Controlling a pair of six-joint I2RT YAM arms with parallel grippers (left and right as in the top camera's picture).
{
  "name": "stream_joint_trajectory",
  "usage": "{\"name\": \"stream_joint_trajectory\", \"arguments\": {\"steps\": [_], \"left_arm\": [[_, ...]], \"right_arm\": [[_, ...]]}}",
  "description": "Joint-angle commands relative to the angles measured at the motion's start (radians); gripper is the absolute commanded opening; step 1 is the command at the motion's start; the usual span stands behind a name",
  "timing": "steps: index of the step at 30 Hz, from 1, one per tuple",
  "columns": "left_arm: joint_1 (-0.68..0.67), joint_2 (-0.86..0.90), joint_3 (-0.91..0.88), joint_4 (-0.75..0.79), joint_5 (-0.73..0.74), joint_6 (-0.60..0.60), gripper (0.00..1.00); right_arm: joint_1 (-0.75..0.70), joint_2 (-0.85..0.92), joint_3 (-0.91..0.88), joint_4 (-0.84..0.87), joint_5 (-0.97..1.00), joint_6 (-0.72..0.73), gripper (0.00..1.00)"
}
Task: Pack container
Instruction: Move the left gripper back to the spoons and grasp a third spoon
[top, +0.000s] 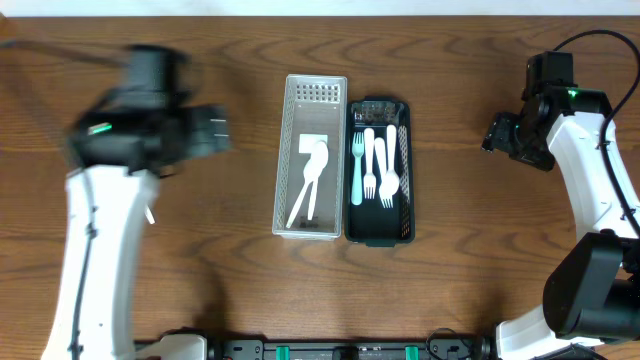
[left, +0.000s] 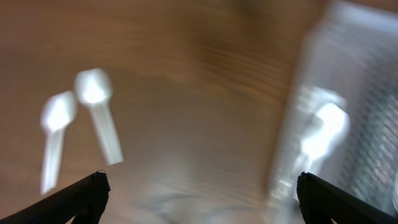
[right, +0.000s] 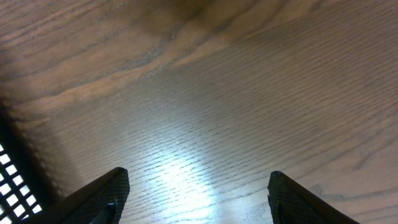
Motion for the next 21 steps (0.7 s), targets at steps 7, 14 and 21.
{"name": "stream_joint_trajectory", "arguments": {"steps": [7,14,21], "left_arm": [[0.362,0.109,-0.068,0.013,-0.02,0.028,0.98],[0.453,0.321,-0.171,0.177,0.11,0.088,0.98],[0.472,0.529,-0.186,0.276,0.142,0.093,0.98]], "right_arm": [[-0.005,0.009,-0.005,-0.002,0.013,-0.014,0.77],[-0.005,0.009,-0.005,-0.002,0.013,-0.014,0.78],[-0.005,0.009,-0.005,-0.002,0.013,-0.014,0.78]]}}
